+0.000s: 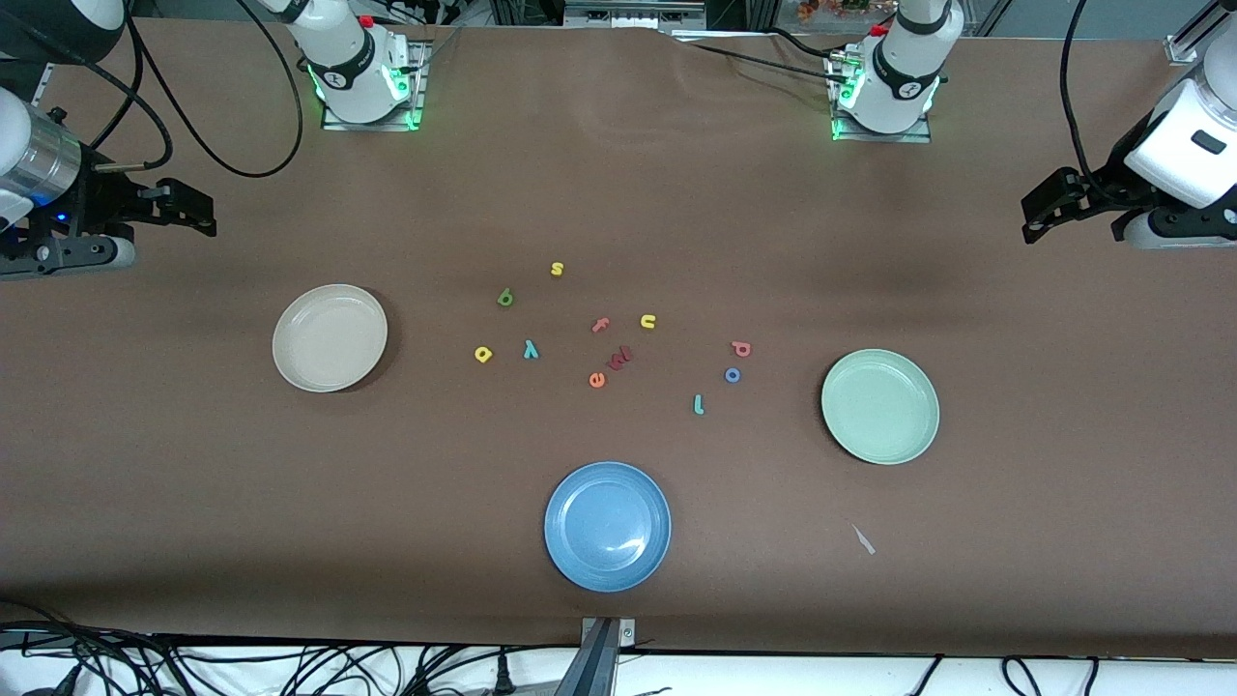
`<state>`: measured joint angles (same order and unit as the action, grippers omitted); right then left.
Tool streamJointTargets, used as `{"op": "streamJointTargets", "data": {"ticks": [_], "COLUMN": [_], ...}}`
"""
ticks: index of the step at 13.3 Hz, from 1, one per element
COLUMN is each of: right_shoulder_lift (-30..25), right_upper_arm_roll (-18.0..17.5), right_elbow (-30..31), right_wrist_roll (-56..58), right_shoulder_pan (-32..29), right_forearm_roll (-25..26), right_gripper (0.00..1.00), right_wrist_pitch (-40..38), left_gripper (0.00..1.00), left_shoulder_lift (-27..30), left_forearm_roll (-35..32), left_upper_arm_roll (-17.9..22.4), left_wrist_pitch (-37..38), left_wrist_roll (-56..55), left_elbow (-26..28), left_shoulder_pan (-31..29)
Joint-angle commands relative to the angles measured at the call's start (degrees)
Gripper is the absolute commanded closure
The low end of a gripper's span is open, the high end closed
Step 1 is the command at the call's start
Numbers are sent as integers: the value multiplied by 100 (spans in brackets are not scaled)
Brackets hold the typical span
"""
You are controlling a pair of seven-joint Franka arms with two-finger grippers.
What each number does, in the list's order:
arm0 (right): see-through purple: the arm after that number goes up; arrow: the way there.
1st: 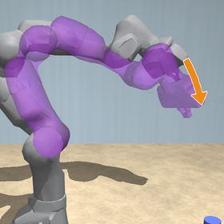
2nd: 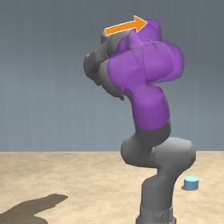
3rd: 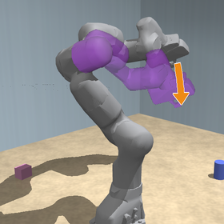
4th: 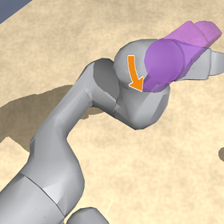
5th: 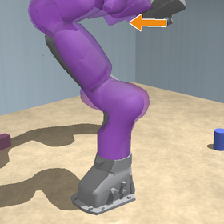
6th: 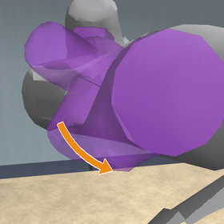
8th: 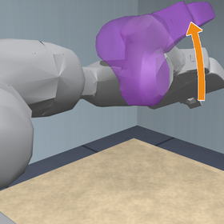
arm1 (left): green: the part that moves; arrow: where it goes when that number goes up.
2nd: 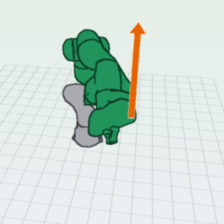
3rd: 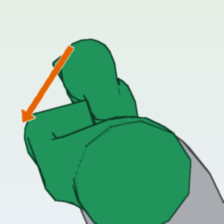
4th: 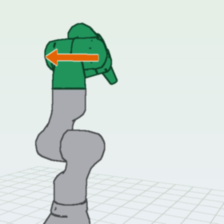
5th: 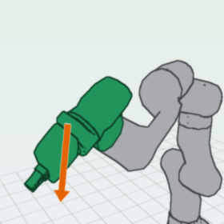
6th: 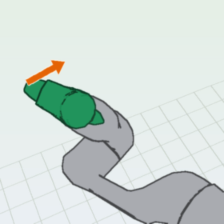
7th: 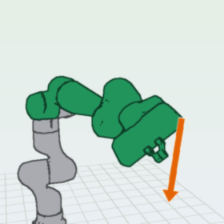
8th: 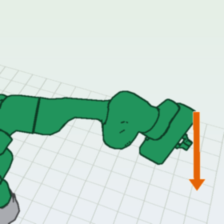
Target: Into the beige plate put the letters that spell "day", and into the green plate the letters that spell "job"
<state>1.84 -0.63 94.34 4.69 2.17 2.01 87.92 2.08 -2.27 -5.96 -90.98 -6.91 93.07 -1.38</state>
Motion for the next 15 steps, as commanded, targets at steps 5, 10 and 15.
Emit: {"op": "streamJointTargets", "data": {"ticks": [5,10,15], "right_shoulder_lift": [35,35,35], "right_upper_arm_roll": [2,2,2], "right_elbow": [-74,-74,-74], "right_wrist_roll": [-65,-65,-65], "right_shoulder_pan": [21,21,21], "right_forearm_roll": [54,54,45], "right_gripper": [0,0,0], "right_wrist_pitch": [-3,-3,-3], "left_gripper": [0,0,0], "left_shoulder_lift": [12,12,12], "left_forearm_roll": [60,-134,-134], "left_upper_arm_roll": [-54,-256,-247], "left_wrist_pitch": [124,116,116], "left_wrist_roll": [137,119,119], "left_elbow": [-96,-104,-105], "left_shoulder_pan": [15,15,6]}}
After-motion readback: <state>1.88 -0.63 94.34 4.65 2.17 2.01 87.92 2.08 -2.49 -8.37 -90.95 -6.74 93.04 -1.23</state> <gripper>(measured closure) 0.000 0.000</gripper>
